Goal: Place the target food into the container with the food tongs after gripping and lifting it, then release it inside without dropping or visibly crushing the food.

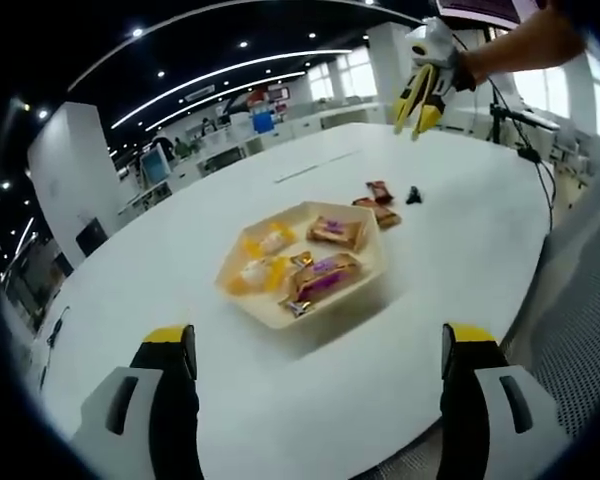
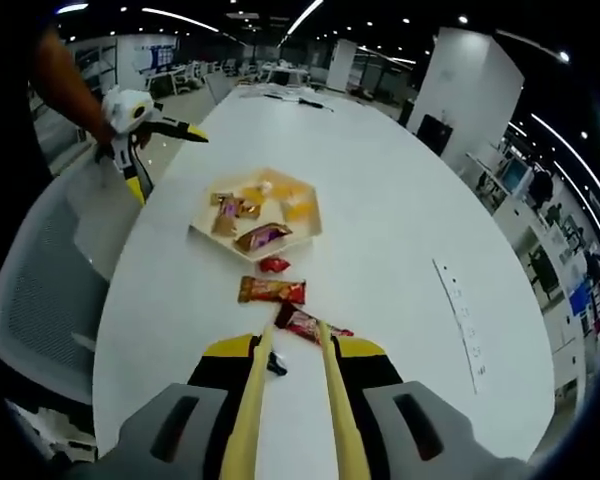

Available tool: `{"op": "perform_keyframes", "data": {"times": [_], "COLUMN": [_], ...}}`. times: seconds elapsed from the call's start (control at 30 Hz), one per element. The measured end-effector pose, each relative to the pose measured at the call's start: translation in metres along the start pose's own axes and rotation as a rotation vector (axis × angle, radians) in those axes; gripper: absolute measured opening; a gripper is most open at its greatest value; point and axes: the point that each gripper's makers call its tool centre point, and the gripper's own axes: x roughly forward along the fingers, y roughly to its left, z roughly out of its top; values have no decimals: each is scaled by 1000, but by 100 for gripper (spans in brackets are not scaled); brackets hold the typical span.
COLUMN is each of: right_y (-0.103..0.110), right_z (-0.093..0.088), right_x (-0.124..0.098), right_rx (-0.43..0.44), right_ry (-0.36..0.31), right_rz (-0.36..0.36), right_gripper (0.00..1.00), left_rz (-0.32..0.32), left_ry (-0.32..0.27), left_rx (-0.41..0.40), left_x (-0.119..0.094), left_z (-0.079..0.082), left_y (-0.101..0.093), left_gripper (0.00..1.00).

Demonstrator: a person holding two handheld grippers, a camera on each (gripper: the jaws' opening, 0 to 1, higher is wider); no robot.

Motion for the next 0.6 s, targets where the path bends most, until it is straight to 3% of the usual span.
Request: {"op": "perform_keyframes", "data": {"times": [0.6], "right_y": [25], "right_z": [-39], "right_x": [48], "right_rx": [-13], "right_ry": [70], "right_rz": [80], "right_gripper": [28], "left_rz": [10], "left_ry": [12], "left_rx": [-3], "left_x": [0], "left_z": [-3], "left_y": [3], "left_gripper": [97]}}
